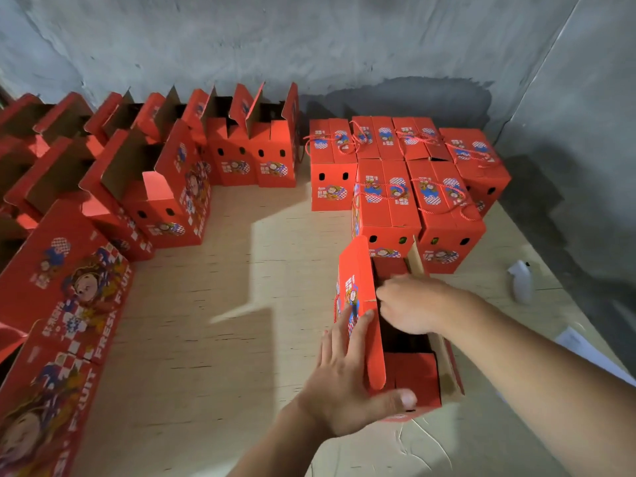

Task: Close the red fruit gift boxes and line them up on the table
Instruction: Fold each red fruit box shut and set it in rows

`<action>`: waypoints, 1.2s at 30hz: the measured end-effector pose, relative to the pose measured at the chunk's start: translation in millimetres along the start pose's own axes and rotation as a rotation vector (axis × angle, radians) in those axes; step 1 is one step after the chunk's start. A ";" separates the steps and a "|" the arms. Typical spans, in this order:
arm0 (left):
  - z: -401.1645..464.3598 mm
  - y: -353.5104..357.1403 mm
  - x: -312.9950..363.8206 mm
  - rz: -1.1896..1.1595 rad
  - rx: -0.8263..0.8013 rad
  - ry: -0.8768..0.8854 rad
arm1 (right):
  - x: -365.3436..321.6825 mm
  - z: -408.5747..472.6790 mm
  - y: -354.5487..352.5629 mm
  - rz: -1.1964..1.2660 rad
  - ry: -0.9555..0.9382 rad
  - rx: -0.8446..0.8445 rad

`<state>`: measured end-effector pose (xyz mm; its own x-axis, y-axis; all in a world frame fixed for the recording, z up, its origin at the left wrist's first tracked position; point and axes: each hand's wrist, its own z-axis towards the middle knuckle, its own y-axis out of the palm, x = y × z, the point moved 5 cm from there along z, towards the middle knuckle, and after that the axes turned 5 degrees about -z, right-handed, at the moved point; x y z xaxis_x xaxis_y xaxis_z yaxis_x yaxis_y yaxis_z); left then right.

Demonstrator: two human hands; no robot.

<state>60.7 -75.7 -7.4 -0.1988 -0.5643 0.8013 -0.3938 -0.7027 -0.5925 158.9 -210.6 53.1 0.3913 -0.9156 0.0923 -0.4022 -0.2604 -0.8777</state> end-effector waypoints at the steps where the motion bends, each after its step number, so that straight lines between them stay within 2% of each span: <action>1: 2.7 -2.5 0.3 -0.049 -0.011 0.000 | 9.4 -9.2 -8.5 0.057 -0.009 0.211; 3: 10.3 -7.3 0.5 -0.180 0.054 -0.012 | 29.4 -35.0 -15.7 0.302 0.053 0.681; 4: 15.3 -8.3 0.3 -0.230 0.112 -0.021 | 37.8 -46.2 -7.8 0.482 0.161 0.812; 5: 20.8 -6.5 0.6 -0.255 0.151 -0.033 | 41.5 -50.7 6.7 0.699 0.260 0.812; 7: 31.2 4.0 4.2 -0.228 0.163 -0.040 | 29.3 -45.1 43.1 1.183 0.347 0.544; 8: 35.4 9.4 6.8 -0.198 0.173 -0.027 | 21.3 -41.3 55.9 1.351 0.336 0.468; 9: 38.3 13.6 8.7 -0.174 0.197 -0.018 | 18.5 -37.9 62.3 1.422 0.323 0.461; 10: 40.4 15.9 9.9 -0.161 0.224 -0.027 | 19.2 -35.5 64.9 1.445 0.307 0.468; 12: 42.6 19.6 7.2 -0.083 0.232 -0.083 | 17.6 -30.9 69.2 1.473 0.251 0.367; 15: 43.5 27.3 0.4 0.091 0.177 -0.139 | 12.1 -24.8 81.7 1.290 0.242 0.242; 18: 48.3 29.8 -1.7 0.037 0.227 -0.194 | 11.0 -21.8 85.0 1.227 0.298 0.342; 20: 57.9 23.7 -3.2 0.029 0.317 -0.218 | 11.3 -19.4 84.7 1.239 0.317 0.413; 22: 72.8 14.2 -7.0 0.028 0.340 -0.276 | 15.9 -19.4 85.1 1.282 0.377 0.476; 27: 113.0 -2.4 -14.1 -0.126 0.158 -0.425 | 18.0 -24.5 87.0 1.421 0.367 0.450; 30: 122.0 -8.4 -14.4 -0.180 0.144 -0.455 | 23.1 -28.4 83.2 1.431 0.344 0.444; 33: 118.2 4.1 -17.9 0.142 0.067 -0.402 | 25.3 -28.6 79.7 1.513 0.308 0.459; 36: 120.1 15.1 -25.8 0.453 0.004 -0.420 | 18.8 -18.0 80.7 1.419 0.334 0.467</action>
<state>167.7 -123.8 -46.9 0.0250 -0.9291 0.3691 -0.3497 -0.3540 -0.8674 118.9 -254.4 -7.5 -0.3033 -0.3601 -0.8823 0.0410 0.9201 -0.3896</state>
